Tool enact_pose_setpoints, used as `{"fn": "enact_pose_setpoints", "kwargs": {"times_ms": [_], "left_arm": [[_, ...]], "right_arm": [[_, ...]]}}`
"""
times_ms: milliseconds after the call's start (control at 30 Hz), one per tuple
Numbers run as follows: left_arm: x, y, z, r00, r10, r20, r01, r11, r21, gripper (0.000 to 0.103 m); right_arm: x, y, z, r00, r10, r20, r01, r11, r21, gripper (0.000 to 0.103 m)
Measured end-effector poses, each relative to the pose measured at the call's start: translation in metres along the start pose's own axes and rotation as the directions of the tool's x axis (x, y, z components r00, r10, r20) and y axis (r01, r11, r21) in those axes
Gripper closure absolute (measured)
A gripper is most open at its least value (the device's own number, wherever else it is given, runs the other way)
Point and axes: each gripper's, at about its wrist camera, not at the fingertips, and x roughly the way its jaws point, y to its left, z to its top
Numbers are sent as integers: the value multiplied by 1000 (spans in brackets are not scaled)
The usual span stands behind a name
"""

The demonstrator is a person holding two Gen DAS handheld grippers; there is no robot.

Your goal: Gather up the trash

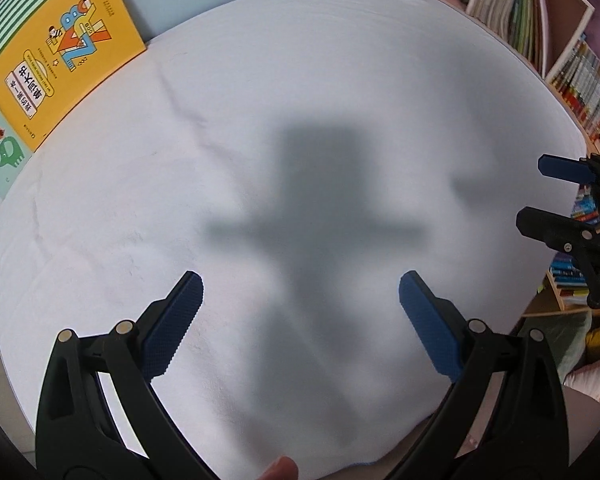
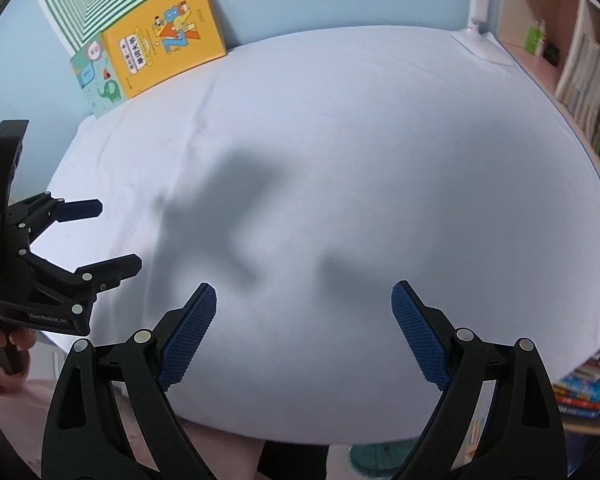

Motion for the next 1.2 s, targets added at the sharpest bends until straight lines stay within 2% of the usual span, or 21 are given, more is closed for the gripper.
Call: {"fn": "enact_pose_setpoints", "kwargs": {"times_ms": [200, 400, 800, 1200], "left_arm": [[-2, 3, 15, 1000, 6, 12, -5, 997, -75, 7], [3, 0, 26, 1000, 14, 4, -14, 994, -107, 7], [7, -4, 30, 999, 41, -24, -43, 994, -102, 7], [9, -7, 29, 999, 33, -36, -37, 993, -116, 7]], "right_arm": [[1, -11, 22, 1000, 6, 4, -6, 999, -42, 14], [1, -21, 37, 999, 33, 5, -32, 998, -47, 14], [13, -25, 48, 998, 65, -14, -66, 996, -60, 14], [18, -30, 49, 997, 72, -34, -74, 995, -61, 14]]}}
